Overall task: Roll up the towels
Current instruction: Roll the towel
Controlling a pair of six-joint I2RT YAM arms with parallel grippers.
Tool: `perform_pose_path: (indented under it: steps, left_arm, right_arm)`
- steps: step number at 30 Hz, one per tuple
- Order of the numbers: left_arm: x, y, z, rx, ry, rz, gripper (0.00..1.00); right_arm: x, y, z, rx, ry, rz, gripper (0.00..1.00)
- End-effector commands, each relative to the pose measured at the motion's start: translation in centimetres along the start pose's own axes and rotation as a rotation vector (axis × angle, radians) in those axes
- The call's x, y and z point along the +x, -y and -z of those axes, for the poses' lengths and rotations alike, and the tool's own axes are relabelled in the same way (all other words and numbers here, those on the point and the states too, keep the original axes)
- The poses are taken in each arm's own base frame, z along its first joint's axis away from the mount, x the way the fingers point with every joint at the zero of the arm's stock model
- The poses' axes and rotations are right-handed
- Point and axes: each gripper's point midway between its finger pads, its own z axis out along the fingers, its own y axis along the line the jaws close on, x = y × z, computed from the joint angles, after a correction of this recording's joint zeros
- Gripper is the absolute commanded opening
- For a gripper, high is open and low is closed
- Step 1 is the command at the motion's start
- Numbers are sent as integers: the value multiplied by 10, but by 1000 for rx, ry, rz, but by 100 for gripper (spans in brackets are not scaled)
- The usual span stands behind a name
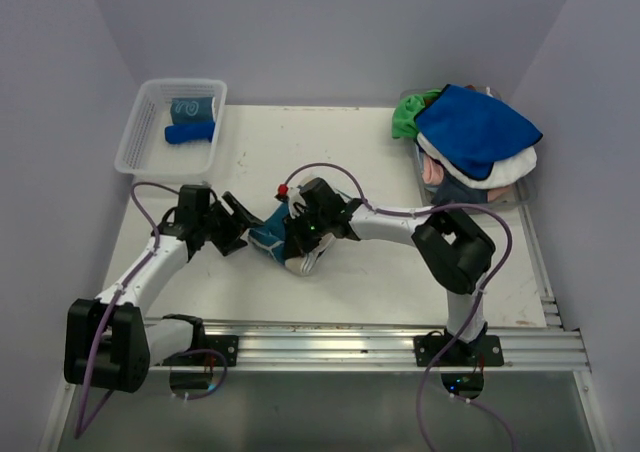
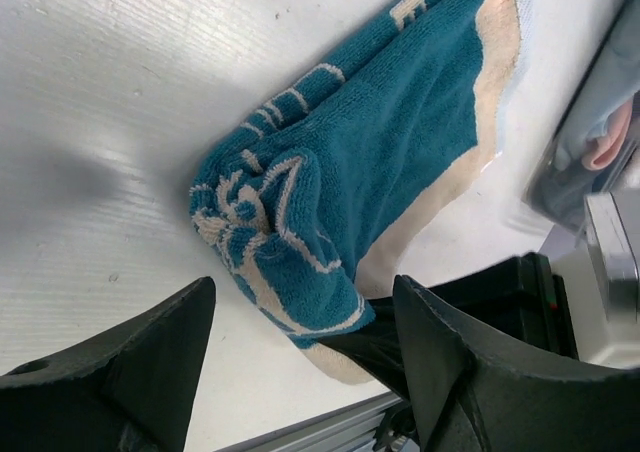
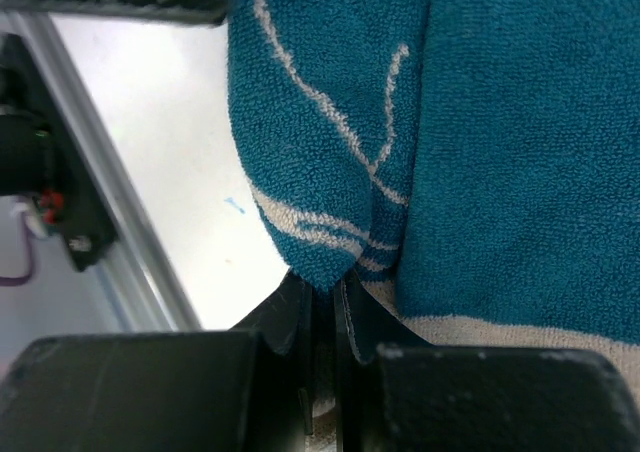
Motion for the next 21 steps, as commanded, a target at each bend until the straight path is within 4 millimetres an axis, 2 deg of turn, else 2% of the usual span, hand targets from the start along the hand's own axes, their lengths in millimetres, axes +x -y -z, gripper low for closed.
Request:
perform_pose_path:
  steps: [1,3,4,9,14,21]
  left_arm:
    - [2,11,4,94,8,-34,75]
    - [4,18,6,142,0,-42,73]
    - [4,23,6,166,4,-51,72]
    - [2,32,5,188,4,-78,71]
    - [-2,41,2,200,2,-103,70]
    - [0,58,-5,236,-26,-131,70]
  right_arm:
    - [-13,-20,6,-174,-9,-172,0]
    - [-15,-22,9,-232,-17,-237,0]
    - [-15,-15,11,-237,-16,-272,0]
    - [-18,-9,14,-331,-25,-388,0]
    - [-11,8,13,-304,-52,-469,0]
    - [-4,16,10,-284,-71,-502,0]
